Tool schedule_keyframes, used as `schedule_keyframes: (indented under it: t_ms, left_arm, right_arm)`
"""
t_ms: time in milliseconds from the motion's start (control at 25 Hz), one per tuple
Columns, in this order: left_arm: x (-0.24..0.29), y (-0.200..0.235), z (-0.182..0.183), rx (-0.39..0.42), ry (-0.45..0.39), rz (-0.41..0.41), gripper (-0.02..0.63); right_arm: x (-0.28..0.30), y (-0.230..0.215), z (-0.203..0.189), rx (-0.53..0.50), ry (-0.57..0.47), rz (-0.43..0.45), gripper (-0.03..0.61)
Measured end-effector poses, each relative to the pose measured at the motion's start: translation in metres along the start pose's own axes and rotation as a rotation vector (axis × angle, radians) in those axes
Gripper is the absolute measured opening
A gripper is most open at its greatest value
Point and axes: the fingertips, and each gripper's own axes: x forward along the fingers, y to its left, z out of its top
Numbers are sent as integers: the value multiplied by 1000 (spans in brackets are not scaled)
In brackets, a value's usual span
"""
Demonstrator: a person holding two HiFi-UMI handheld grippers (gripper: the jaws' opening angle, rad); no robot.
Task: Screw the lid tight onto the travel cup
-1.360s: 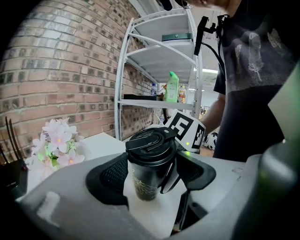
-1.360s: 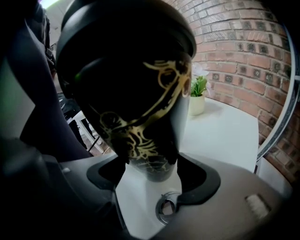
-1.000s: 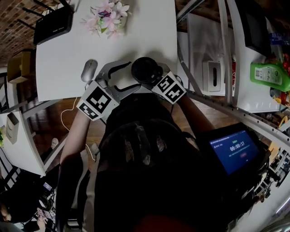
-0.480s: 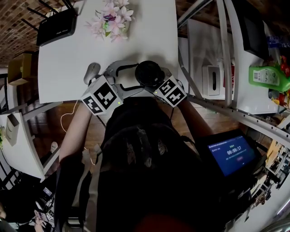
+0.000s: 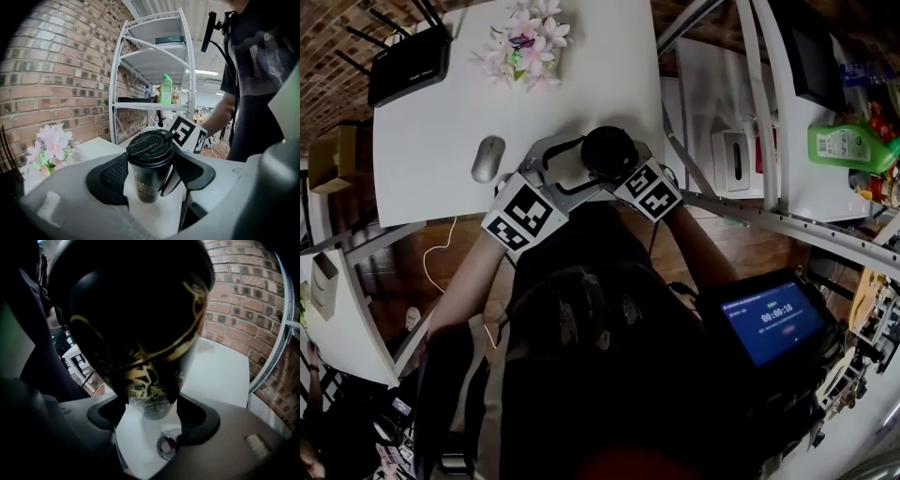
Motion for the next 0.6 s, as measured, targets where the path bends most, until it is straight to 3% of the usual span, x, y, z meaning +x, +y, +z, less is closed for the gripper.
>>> schedule_keyframes:
  t_ms: [320,480,600]
  left_arm:
    - [-18,1,5,-17,-63,-10,333]
    - [-53,-3,2,-28,-84,-49,333]
    - [-78,3,-3,-39,-93,-26,331]
  right_arm:
    - [1,0,1,2,11,-63,345]
    - [-26,5,-11,96,12,-106,344]
    - [-52,7,-16,178,-24,-142,344]
